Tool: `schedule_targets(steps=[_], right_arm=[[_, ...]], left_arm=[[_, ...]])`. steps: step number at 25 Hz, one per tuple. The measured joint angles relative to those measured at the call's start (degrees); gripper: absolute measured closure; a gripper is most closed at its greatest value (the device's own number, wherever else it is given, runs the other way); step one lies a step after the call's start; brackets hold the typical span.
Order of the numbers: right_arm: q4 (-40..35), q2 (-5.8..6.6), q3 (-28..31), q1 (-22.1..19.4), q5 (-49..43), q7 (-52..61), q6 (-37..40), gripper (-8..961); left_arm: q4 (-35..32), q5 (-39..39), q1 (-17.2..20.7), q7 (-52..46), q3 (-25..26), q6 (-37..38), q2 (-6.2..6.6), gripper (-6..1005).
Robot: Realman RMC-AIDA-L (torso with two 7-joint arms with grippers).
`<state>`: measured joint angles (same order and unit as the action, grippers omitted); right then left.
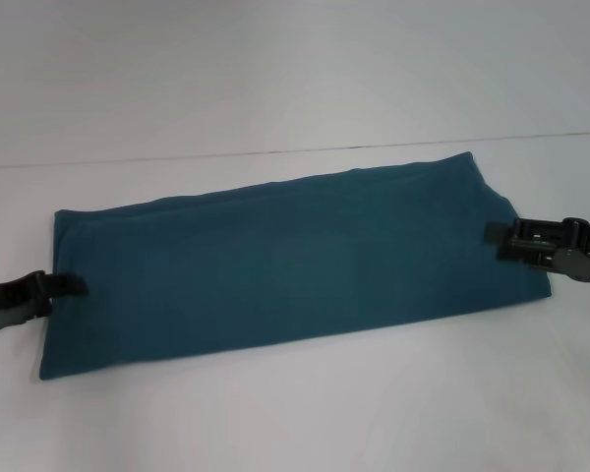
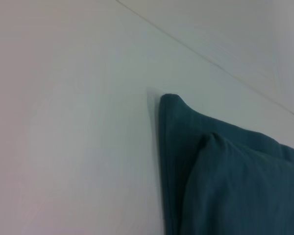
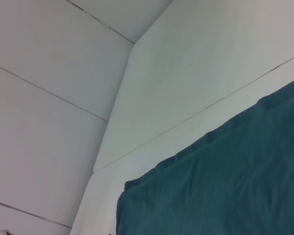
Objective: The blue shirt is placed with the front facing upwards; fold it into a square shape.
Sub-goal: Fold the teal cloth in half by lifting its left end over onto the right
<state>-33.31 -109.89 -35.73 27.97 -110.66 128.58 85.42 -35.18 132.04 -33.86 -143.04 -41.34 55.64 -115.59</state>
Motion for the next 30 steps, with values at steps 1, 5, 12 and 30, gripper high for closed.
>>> schedule_targets(steps=[1, 5, 12, 30], right_arm=[[0.0, -0.02, 0.0, 0.0, 0.0, 0.0, 0.0, 332], [0.0, -0.04, -0.3, 0.0, 0.0, 0.0, -0.1, 333], [0.1, -0.06, 0.0, 0.0, 0.0, 0.0, 0.0, 333], [0.1, -0.14, 0.2, 0.0, 0.3, 0.0, -0.1, 333]], left_arm=[[0.3, 0.0, -0.2, 0.0, -0.3, 0.0, 0.00, 332], [1.6, -0.1, -1.4, 0.0, -1.1, 0.8, -0.05, 333], [1.9, 0.1, -3.5, 0.1, -2.6, 4.1, -1.04, 331], [-4.4, -0.1, -2.9, 0.5, -2.9, 6.6, -2.49, 724]])
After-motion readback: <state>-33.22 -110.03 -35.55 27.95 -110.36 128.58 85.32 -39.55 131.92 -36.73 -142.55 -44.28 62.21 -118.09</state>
